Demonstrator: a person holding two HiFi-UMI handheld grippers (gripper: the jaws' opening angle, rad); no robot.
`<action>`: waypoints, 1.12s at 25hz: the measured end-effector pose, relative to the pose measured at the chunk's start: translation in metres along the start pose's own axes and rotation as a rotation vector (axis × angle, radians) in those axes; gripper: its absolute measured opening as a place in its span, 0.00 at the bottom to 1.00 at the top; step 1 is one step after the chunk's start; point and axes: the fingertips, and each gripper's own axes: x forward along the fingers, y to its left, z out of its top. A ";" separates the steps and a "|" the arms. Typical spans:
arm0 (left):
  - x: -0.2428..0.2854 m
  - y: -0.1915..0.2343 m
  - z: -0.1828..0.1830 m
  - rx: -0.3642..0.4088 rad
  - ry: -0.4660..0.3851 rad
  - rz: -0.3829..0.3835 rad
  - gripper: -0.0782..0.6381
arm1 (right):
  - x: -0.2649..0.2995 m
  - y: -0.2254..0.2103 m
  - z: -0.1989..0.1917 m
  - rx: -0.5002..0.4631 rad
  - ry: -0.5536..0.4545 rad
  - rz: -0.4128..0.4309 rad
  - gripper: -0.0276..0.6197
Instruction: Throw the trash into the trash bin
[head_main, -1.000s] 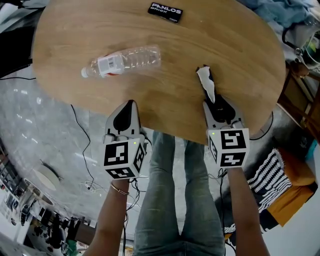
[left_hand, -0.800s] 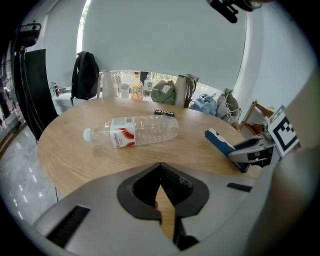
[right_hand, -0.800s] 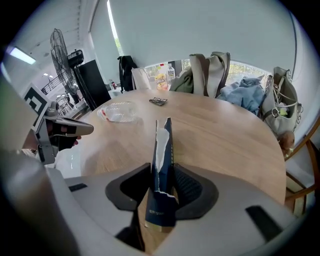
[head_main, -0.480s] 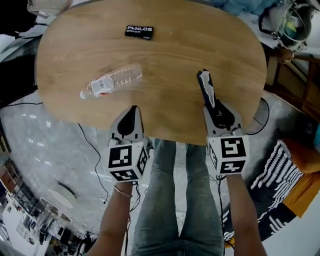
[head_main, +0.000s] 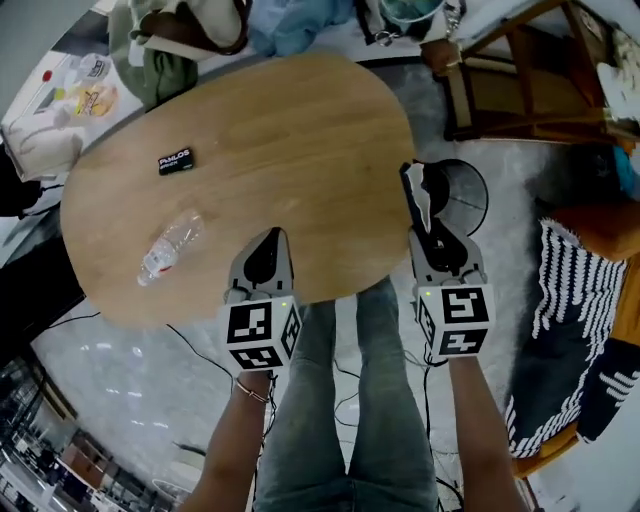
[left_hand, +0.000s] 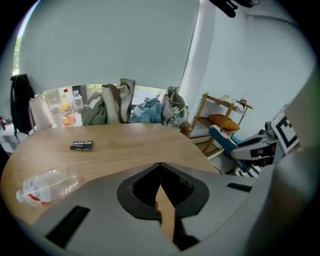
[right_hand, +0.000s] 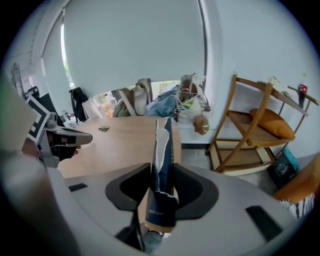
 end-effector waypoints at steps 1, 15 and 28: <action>0.006 -0.014 0.004 0.021 0.005 -0.027 0.13 | -0.007 -0.013 -0.006 0.028 -0.001 -0.027 0.27; 0.066 -0.142 0.002 0.197 0.079 -0.189 0.13 | -0.030 -0.131 -0.082 0.288 -0.010 -0.188 0.28; 0.135 -0.140 -0.003 0.151 0.062 -0.082 0.13 | 0.097 -0.193 -0.168 0.491 0.012 -0.245 0.28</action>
